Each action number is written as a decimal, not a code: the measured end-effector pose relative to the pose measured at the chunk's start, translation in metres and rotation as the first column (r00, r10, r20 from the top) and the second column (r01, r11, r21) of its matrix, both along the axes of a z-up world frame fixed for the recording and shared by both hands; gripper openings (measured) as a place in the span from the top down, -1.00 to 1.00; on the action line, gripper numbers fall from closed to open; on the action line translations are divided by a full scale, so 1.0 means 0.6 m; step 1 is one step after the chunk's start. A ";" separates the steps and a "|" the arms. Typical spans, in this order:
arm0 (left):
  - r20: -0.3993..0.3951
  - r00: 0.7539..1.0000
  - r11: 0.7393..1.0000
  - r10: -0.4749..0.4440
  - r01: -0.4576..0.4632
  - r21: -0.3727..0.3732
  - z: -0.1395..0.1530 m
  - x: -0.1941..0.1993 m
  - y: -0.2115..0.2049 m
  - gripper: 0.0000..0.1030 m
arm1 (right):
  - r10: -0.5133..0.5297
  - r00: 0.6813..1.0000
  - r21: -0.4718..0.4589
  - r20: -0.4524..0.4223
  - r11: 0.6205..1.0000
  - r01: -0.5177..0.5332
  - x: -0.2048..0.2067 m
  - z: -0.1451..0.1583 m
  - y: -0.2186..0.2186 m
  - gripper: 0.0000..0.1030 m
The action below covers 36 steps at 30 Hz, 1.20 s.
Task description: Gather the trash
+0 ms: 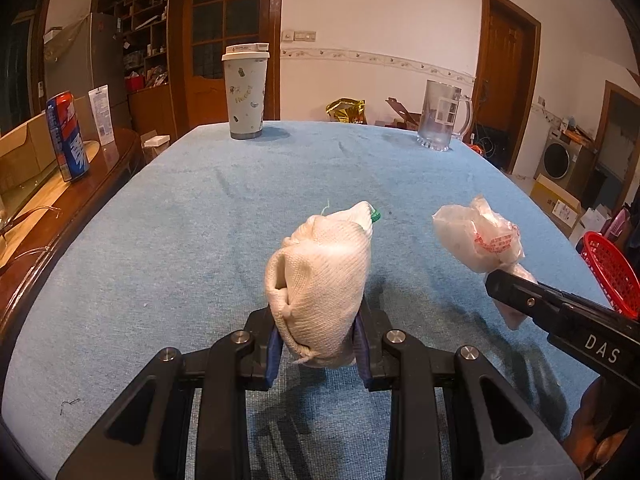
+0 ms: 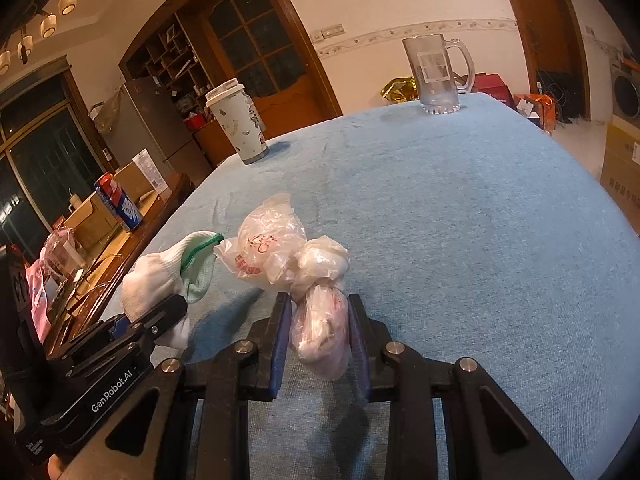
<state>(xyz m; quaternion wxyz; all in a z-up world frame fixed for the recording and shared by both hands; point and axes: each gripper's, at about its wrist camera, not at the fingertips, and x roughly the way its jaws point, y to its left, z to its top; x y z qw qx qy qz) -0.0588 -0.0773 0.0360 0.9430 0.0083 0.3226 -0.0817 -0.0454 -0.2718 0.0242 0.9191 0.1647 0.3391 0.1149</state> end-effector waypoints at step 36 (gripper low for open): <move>-0.091 0.866 0.870 -0.491 0.482 -0.107 0.076 -0.030 -0.297 0.45 | -0.437 0.896 0.060 0.083 0.899 0.433 -0.168 0.068 -0.327 0.40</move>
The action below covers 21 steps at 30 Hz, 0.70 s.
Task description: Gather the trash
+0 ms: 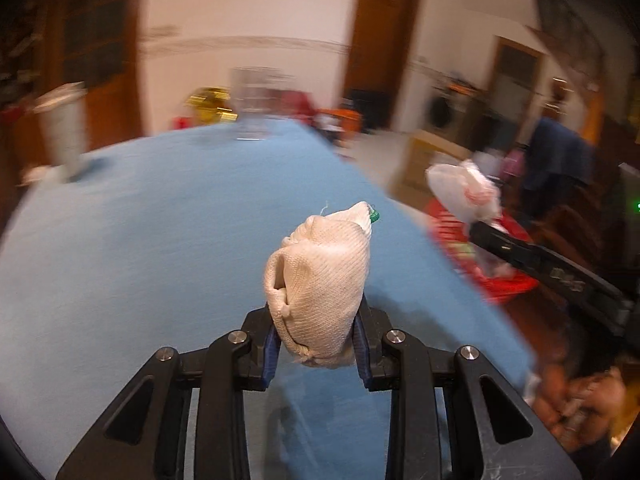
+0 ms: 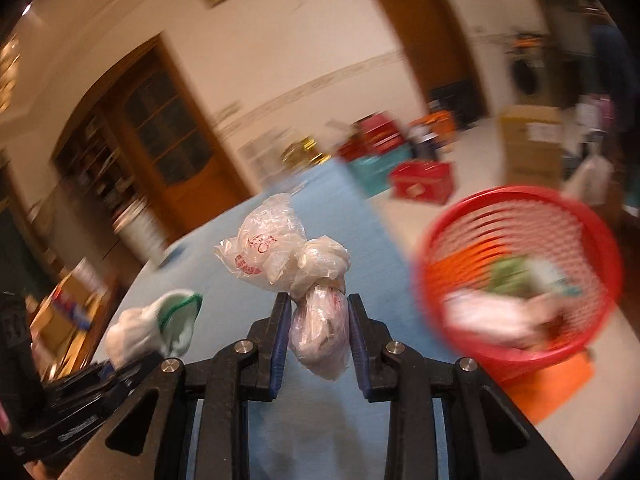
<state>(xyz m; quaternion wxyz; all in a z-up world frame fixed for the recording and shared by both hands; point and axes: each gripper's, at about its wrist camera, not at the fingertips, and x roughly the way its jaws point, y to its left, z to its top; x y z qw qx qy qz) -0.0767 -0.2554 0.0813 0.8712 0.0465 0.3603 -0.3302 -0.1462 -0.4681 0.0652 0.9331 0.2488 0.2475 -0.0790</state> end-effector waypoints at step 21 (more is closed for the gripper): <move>0.022 0.989 0.989 -0.147 0.146 0.035 -0.011 -0.014 -0.275 -0.31 | -0.313 0.948 -0.106 -0.061 0.946 0.306 -0.103 -0.001 -0.188 -0.57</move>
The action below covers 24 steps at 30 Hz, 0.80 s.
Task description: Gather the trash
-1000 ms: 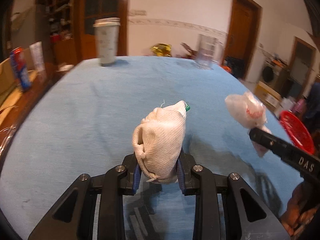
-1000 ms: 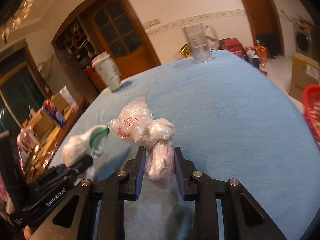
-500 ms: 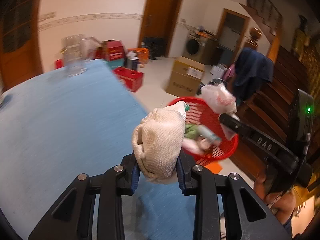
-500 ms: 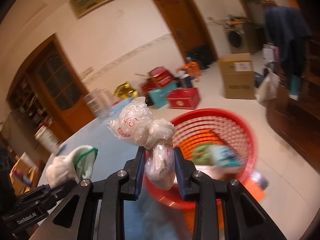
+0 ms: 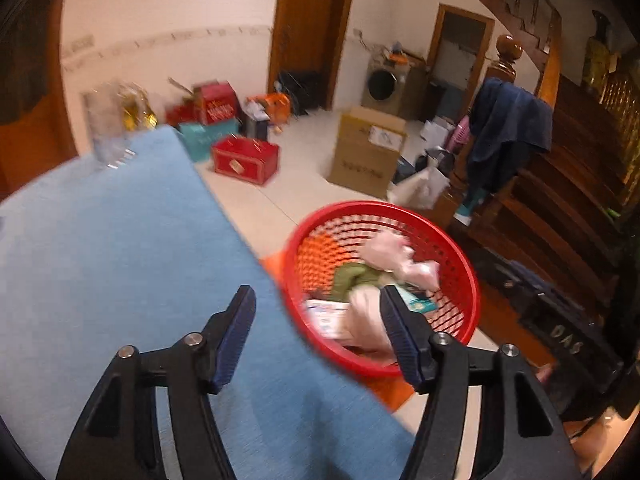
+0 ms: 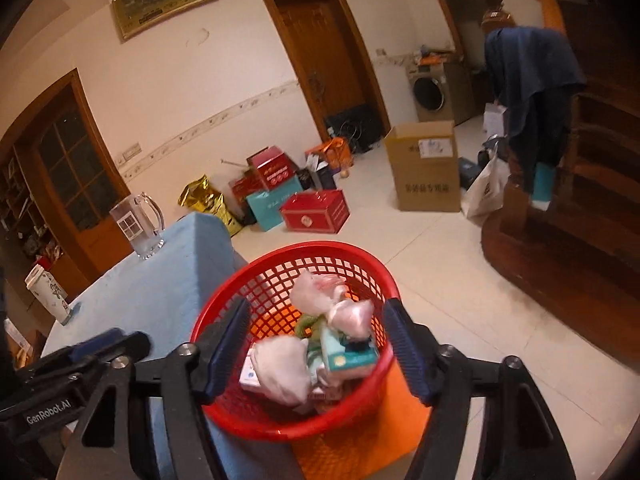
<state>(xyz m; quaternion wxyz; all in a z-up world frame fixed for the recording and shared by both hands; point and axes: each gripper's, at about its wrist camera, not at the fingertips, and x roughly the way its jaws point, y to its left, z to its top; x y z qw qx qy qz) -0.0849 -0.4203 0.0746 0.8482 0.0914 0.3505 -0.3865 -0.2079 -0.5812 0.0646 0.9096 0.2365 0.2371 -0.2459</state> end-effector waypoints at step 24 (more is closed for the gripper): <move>0.229 0.945 0.967 0.233 -0.249 0.047 -0.025 -0.154 0.340 -0.82 | -0.057 0.990 -0.308 -0.130 0.951 0.014 -0.087 0.000 0.308 -0.98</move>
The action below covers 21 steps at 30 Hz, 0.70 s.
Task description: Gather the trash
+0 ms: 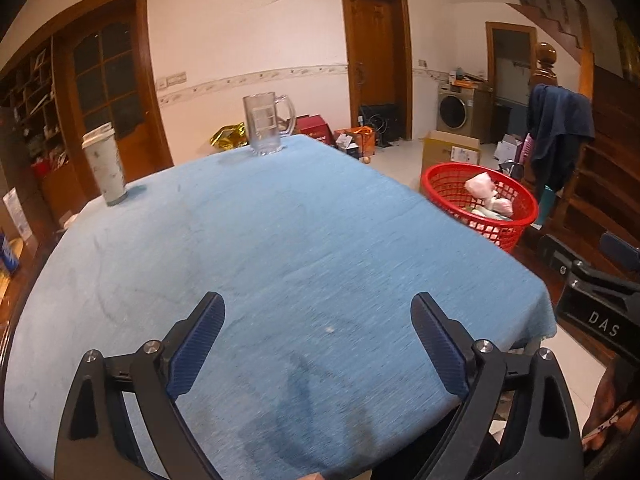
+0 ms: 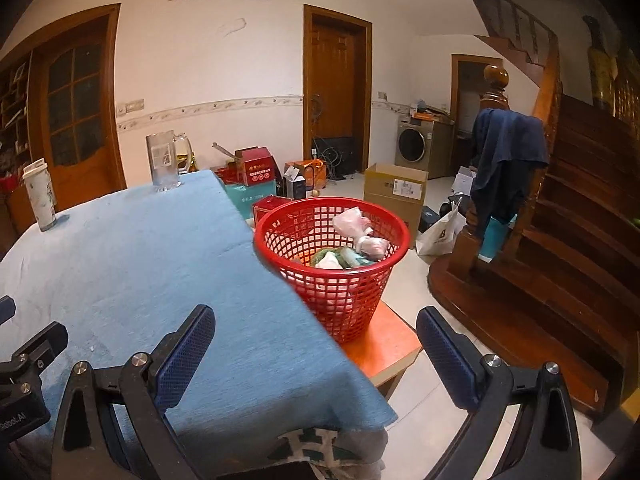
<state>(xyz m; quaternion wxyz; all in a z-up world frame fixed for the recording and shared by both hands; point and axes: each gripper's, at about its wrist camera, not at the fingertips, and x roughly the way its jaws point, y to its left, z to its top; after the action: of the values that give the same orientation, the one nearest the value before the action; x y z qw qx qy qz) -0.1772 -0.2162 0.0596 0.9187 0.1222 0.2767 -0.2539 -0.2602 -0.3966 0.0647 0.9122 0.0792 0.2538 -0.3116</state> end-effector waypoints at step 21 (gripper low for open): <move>-0.015 0.997 0.997 0.074 -0.074 0.019 -0.014 -0.005 0.035 -0.83 | 0.042 0.999 0.011 -0.025 0.999 -0.042 -0.003 -0.007 0.025 -0.98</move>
<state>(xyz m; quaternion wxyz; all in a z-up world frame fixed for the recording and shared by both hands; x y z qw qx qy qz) -0.1800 -0.1951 0.0511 0.9241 0.1183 0.2907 -0.2181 -0.2618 -0.3818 0.0605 0.9150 0.0746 0.2684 -0.2919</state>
